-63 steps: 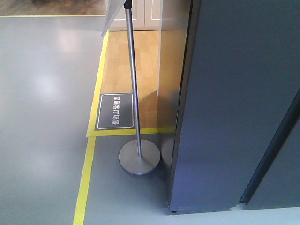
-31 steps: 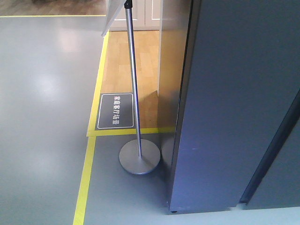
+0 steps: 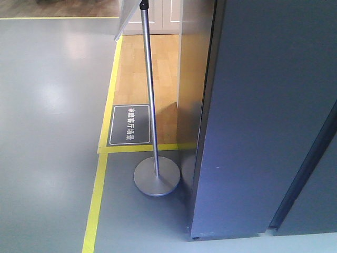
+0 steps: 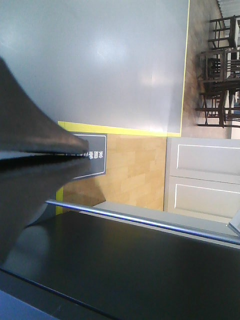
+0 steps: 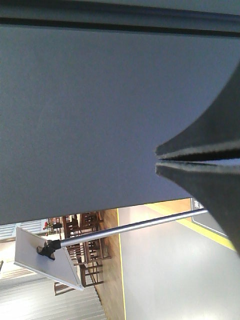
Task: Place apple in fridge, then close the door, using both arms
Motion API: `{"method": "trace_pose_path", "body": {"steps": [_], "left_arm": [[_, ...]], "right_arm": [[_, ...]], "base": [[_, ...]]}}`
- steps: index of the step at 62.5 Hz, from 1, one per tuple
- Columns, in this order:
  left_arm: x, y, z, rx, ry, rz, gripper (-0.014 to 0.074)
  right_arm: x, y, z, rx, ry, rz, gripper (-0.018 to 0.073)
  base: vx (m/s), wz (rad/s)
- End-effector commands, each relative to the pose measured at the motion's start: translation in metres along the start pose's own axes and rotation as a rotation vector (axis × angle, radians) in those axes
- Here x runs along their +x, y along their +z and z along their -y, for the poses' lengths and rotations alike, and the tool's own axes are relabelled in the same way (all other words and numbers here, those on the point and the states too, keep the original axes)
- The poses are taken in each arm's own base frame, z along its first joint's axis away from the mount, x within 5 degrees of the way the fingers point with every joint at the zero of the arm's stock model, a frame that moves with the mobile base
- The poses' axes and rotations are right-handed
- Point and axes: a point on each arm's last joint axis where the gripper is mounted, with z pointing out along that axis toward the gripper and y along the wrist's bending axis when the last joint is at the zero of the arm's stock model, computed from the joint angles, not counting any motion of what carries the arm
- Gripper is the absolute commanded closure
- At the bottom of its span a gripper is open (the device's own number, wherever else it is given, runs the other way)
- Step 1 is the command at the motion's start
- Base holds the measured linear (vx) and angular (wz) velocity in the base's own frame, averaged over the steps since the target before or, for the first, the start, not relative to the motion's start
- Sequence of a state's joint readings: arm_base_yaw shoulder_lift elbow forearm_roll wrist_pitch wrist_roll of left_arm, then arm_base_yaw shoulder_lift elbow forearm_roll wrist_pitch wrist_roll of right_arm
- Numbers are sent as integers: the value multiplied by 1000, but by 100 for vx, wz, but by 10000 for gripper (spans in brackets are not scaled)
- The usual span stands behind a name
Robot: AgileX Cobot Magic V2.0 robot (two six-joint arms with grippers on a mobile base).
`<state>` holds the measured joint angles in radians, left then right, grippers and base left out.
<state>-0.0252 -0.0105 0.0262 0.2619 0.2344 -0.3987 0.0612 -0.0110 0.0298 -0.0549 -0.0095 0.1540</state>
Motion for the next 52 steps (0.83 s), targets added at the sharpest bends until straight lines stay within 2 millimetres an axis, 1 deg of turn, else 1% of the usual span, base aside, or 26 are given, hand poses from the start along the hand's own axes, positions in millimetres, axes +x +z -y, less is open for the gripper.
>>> {"method": "trace_pose_path", "body": {"steps": [1,52], "left_arm": [[3,1,2,32,-2,52,604],[3,1,2,32,-2,52,604]], "right_arm": [[-4,-1,-1,-10,-7,83,566],[-4,-1,-1,-10,-7,84,566]], "base": [[0,0],[0,0]]}}
